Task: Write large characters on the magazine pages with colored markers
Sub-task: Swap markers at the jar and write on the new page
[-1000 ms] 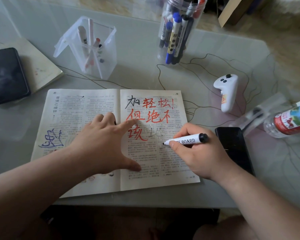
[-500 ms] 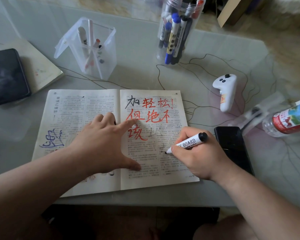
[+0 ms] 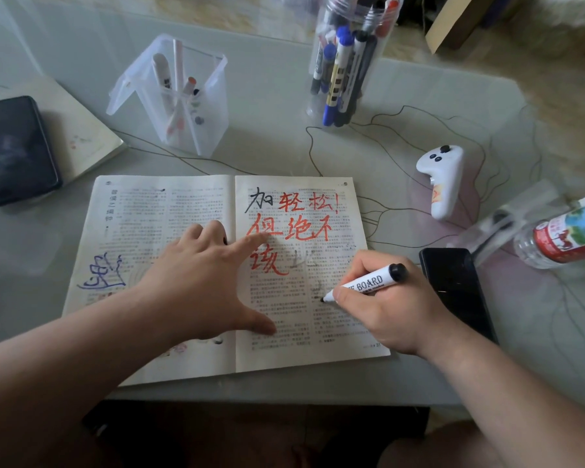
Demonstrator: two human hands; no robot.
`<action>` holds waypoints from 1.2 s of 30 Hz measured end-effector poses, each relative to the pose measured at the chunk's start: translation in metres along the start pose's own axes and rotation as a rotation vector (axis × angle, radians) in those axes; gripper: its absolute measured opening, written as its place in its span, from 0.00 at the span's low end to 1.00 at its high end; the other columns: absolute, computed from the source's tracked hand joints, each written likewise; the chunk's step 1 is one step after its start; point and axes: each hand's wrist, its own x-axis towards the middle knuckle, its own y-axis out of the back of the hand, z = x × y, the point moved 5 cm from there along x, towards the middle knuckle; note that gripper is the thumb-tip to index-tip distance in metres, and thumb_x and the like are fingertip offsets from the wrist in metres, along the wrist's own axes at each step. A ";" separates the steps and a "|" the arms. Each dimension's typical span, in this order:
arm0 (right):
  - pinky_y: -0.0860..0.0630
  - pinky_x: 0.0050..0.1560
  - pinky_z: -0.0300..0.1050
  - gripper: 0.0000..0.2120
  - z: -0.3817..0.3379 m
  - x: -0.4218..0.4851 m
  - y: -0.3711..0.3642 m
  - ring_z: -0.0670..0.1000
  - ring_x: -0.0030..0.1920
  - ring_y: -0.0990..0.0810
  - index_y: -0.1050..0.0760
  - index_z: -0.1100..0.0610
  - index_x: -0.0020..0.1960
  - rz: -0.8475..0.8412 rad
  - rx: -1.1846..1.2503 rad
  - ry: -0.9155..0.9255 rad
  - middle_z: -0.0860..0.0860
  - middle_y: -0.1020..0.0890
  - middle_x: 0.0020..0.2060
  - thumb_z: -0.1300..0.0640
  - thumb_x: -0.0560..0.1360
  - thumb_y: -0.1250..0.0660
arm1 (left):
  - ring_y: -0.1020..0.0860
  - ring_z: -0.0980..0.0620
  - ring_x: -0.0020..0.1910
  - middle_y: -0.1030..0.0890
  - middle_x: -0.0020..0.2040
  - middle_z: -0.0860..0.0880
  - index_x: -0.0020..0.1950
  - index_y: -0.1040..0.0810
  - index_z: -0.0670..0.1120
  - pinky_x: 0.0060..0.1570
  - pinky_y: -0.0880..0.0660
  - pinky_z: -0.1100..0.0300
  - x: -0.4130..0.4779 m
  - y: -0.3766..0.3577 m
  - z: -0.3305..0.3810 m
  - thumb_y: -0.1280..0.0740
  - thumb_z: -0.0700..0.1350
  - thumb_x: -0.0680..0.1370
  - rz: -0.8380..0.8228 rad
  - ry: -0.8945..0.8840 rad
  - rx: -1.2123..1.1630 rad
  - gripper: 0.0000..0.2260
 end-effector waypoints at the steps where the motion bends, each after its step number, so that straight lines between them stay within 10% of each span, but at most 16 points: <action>1: 0.34 0.26 0.39 0.13 -0.001 -0.001 -0.001 0.46 0.25 0.31 0.25 0.61 0.35 -0.027 -0.005 0.003 0.49 0.26 0.23 0.59 0.72 0.24 | 0.38 0.54 0.59 0.36 0.58 0.55 0.77 0.59 0.69 0.57 0.32 0.54 0.000 0.000 0.000 0.37 0.84 0.54 0.002 -0.001 -0.001 0.57; 36: 0.32 0.30 0.44 0.11 0.007 0.007 0.013 0.48 0.28 0.29 0.24 0.61 0.36 -0.038 0.057 0.012 0.53 0.23 0.27 0.61 0.73 0.24 | 0.38 0.54 0.60 0.38 0.57 0.56 0.76 0.60 0.70 0.59 0.32 0.55 -0.001 0.001 0.001 0.37 0.84 0.54 -0.011 -0.003 -0.004 0.57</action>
